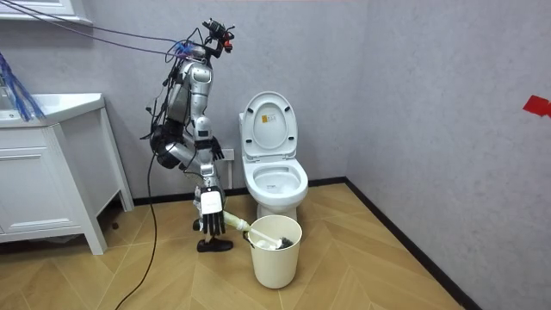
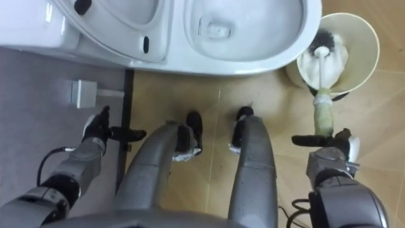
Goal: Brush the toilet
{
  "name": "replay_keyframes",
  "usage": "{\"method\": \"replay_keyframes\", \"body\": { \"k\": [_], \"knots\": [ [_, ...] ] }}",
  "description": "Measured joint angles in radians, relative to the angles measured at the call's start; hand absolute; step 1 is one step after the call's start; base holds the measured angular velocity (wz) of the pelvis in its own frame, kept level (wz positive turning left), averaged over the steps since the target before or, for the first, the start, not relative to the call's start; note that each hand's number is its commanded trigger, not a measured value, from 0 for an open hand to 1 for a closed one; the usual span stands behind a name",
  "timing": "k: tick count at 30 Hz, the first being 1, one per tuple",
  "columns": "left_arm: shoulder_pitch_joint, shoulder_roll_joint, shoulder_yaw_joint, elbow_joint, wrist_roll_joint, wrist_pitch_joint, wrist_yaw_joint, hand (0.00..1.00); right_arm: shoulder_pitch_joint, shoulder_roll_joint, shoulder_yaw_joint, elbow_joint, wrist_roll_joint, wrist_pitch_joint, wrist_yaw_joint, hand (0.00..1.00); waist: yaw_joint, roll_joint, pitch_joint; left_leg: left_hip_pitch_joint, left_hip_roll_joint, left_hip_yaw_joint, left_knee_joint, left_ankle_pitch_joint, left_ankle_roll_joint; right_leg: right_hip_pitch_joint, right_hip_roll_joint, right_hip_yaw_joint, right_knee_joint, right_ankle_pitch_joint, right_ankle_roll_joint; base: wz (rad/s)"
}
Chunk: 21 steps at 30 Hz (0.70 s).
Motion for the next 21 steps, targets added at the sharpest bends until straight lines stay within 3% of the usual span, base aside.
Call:
{"method": "replay_keyframes", "body": {
  "k": [6,13,19,21],
  "knots": [
    [-0.025,0.009,-0.013,-0.032,-0.017,-0.008,0.029,0.00,-0.049,-0.020,0.000,-0.014,0.002,-0.004,-0.040,0.00,0.004,0.001,0.0000,-0.080,0.004,0.002,0.059,-0.010,-0.010,-0.082,0.000,0.009,0.059,-0.009,-0.011,0.00],
    [-0.021,0.031,-0.043,-0.073,-0.036,-0.029,0.054,0.00,-0.053,-0.040,0.015,-0.034,0.004,-0.012,-0.067,0.00,0.017,0.001,0.0003,-0.098,0.016,-0.002,0.084,-0.021,-0.018,-0.096,0.002,-0.002,0.077,-0.024,-0.015,0.00],
    [-0.016,0.038,-0.060,-0.085,-0.036,-0.036,0.054,0.00,-0.053,-0.048,0.033,-0.032,0.009,-0.014,-0.071,0.00,0.019,-0.003,0.0025,-0.099,0.013,-0.004,0.094,-0.030,-0.022,-0.098,-0.013,-0.011,0.095,-0.033,-0.032,0.03],
    [-0.013,0.057,-0.084,-0.097,-0.036,-0.044,0.056,0.00,-0.053,-0.055,0.053,-0.030,0.013,-0.020,-0.071,0.00,0.019,-0.004,0.0029,-0.102,0.014,-0.010,0.098,-0.034,-0.024,-0.098,-0.014,-0.017,0.095,-0.036,-0.035,0.00]
  ]
}}
